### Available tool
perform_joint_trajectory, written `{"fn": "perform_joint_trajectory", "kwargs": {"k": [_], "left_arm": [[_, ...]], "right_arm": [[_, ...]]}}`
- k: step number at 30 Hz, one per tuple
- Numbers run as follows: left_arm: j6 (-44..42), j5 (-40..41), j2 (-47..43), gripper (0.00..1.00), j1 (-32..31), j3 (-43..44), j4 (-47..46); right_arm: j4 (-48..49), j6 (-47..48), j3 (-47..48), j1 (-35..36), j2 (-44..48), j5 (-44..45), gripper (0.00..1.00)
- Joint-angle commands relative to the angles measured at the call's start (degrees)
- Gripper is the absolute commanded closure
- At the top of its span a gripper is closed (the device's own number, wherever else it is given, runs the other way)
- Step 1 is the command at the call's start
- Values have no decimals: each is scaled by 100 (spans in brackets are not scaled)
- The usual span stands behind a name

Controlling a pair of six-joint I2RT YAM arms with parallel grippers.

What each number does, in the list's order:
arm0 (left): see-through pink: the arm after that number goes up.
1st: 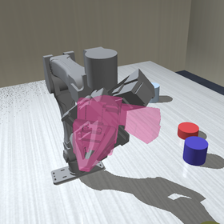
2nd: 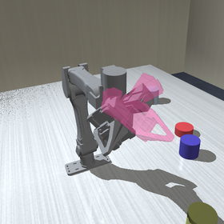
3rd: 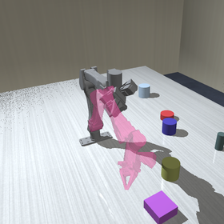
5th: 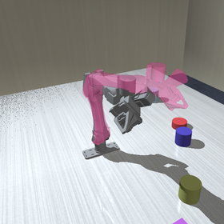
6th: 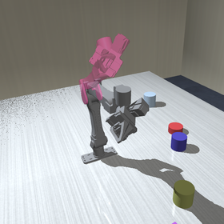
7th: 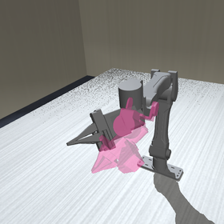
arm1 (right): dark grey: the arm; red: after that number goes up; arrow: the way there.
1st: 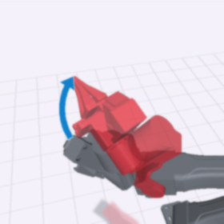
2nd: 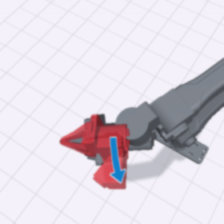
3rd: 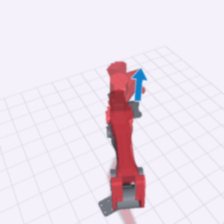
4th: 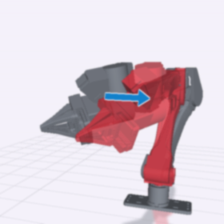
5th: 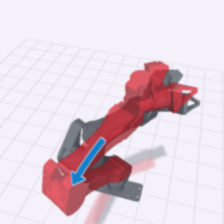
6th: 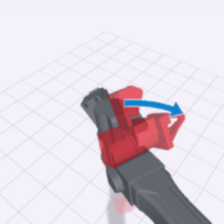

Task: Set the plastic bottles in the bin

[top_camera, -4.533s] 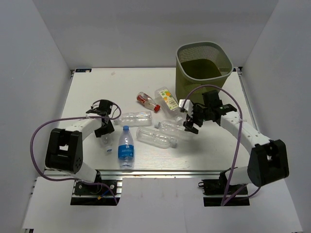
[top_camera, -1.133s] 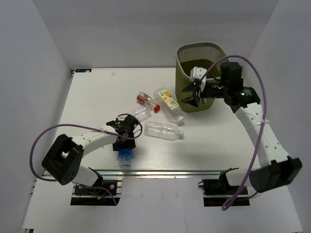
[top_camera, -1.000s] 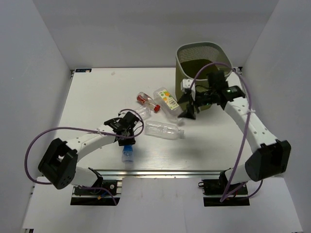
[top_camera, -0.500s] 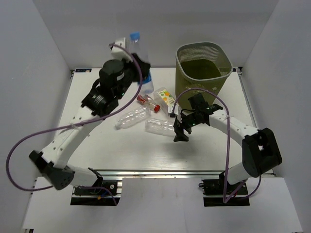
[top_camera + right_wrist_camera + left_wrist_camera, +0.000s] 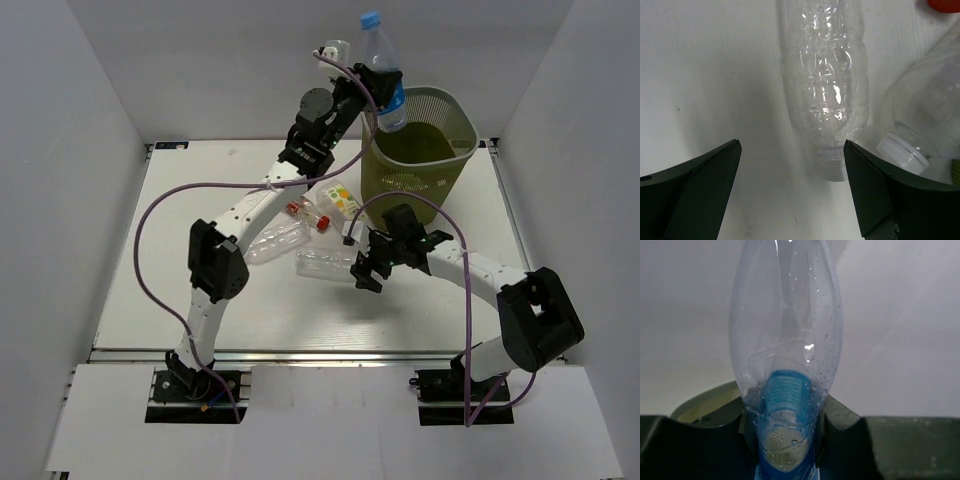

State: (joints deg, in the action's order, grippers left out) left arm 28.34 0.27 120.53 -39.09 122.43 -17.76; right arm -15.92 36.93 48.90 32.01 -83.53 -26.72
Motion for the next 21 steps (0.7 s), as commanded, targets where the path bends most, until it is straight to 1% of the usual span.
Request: {"fn": "perform_joint_trajectory", "kwargs": {"k": [1,2,3,4,5,6,7,8,10,11,12,13,15,16,17,18,19,20,21], "left_arm": [[313,-344,268,57,-98,1097,-369],[313,-292,522,54,-99,1360,-238],[313,-221,585,47,-99,1432,163],[313,-221,586,26,-99,1380,272],[165,-116,586,17,-151,1101,351],[102,-63,351,8,-151,907,448],[41,-10,227,0,-151,688,449],[-38,-10,112,0,-151,346,518],[-222,43,-221,0,-151,176,650],[-519,139,-327,0,-151,176,773],[-679,209,-442,0,-99,176,965],[-837,419,-582,0,-99,176,1420],[-1249,718,-1327,0,-46,-331,1827],[-1356,1181,-1687,0,-46,-682,2107],[-1453,1447,-2100,0,-46,-1651,2162],[-1732,1745,-3009,0,6,-2201,2163],[-1857,2348,-3453,0,7,-2728,2163],[-1858,2607,-3849,0,7,-3577,2476],[-1858,2844,-4549,0,59,-3934,2688]], "right_arm": [[388,-160,-48,60,135,255,11],[423,-212,-30,68,126,316,10],[467,-247,5,77,117,351,10],[476,-282,14,51,109,474,10],[511,-300,49,77,100,501,10],[537,-318,84,60,100,501,10],[529,-300,128,68,91,466,10],[511,-274,163,42,74,388,10],[459,-116,216,77,-23,239,10],[441,-72,242,86,-41,124,10],[441,-28,234,77,-93,54,10],[441,129,303,130,-172,27,10],[502,209,365,165,-260,17,10],[502,236,435,217,-426,35,10],[581,219,488,235,-489,61,10],[616,218,541,253,-620,236,10],[721,149,576,305,-734,307,10],[861,61,681,323,-779,499,10],[924,25,734,350,-866,545,10]]}}
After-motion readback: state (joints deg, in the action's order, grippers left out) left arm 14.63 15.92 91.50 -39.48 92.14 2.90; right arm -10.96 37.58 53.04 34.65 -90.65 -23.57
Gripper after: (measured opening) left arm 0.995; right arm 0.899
